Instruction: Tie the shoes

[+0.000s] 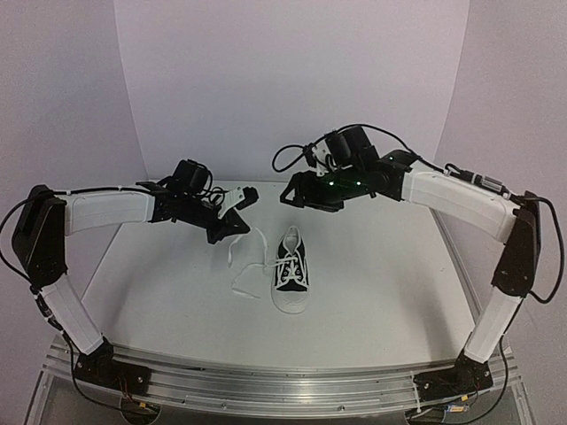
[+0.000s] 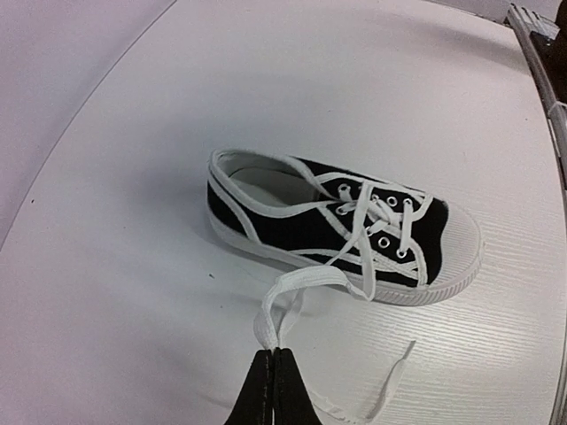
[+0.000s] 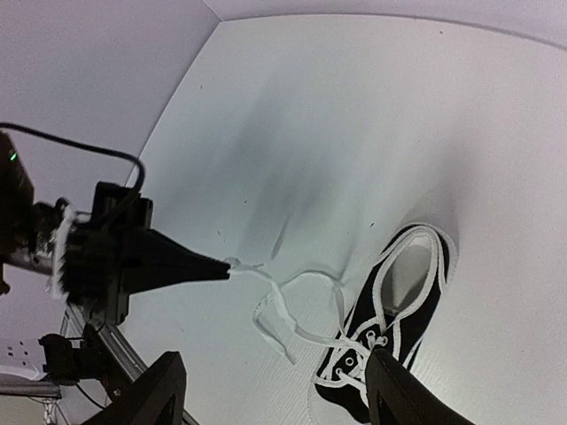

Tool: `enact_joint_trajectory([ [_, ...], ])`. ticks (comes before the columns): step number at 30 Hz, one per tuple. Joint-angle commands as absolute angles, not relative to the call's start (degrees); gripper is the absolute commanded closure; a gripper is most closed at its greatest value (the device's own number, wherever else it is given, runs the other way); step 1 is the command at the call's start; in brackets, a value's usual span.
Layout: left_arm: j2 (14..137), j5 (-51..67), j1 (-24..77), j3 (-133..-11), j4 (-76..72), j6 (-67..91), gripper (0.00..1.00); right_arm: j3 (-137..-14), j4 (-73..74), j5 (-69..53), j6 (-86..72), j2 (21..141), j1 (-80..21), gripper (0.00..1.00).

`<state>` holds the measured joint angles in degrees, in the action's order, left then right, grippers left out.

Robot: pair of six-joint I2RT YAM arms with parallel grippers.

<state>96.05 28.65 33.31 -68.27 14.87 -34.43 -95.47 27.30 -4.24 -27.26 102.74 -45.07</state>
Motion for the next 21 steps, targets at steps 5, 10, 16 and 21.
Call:
enact_joint_trajectory([
  [5, 98.6, 26.5, 30.8, -69.0, 11.9, -33.9, 1.00, -92.1, 18.0, -7.9, -8.2, 112.2, -59.9, 0.29],
  [10, 99.9, 24.9, 29.2, -67.3, 11.9, -33.2, 1.00, -94.8, 7.4, -12.8, -4.4, 121.3, -60.5, 0.33],
  [16, 100.8, 24.6, 28.2, -66.1, 12.0, -33.1, 1.00, -99.7, 6.8, -10.0, -0.5, 129.9, -60.4, 0.33],
  [21, 101.3, 25.3, 28.2, -66.0, 11.8, -33.7, 1.00, -100.3, 6.9, -7.7, -0.9, 133.1, -60.4, 0.34],
])
